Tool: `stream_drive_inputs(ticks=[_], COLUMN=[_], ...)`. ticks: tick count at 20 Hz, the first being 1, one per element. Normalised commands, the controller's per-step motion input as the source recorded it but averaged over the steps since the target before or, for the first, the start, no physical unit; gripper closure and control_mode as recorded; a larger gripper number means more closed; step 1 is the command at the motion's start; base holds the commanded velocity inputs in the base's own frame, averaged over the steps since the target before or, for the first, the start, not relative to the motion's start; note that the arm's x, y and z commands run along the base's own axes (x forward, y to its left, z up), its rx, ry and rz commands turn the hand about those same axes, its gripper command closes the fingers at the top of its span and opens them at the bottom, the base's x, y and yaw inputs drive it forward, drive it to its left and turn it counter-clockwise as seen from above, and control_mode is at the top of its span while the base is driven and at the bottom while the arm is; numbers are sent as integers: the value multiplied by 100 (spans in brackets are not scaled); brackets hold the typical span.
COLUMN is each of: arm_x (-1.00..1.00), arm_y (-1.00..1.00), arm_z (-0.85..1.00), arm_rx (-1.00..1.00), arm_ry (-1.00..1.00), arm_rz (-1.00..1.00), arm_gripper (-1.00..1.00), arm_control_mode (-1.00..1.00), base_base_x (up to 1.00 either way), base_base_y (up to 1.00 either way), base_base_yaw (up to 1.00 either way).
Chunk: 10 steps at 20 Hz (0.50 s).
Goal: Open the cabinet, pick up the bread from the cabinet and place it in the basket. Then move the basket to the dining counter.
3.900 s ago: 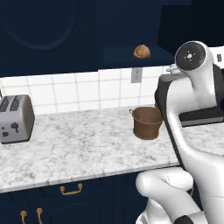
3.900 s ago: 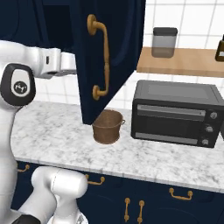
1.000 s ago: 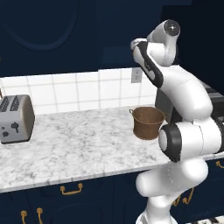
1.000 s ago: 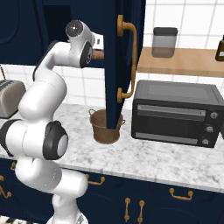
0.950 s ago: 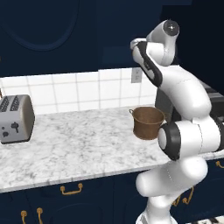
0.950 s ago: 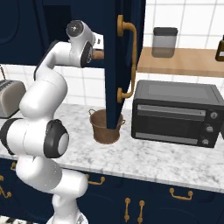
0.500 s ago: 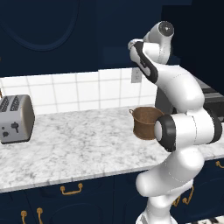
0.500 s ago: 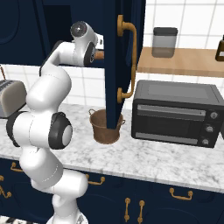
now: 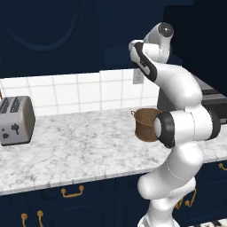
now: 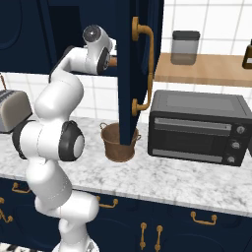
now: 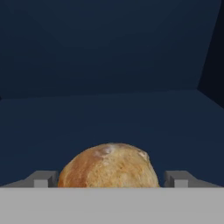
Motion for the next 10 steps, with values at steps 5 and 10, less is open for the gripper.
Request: stream_drive_inputs(ticks=[5, 10], arm_x=[-31, -100], arm_y=[0, 0], arm_z=[-3, -1], arm_rx=[0, 0], arm_ry=[0, 0], arm_rz=[0, 0], arm_gripper=[100, 100], arm_control_mode=[-100, -100], base_base_x=[0, 0], base_base_y=[0, 0], base_base_yaw=[0, 0])
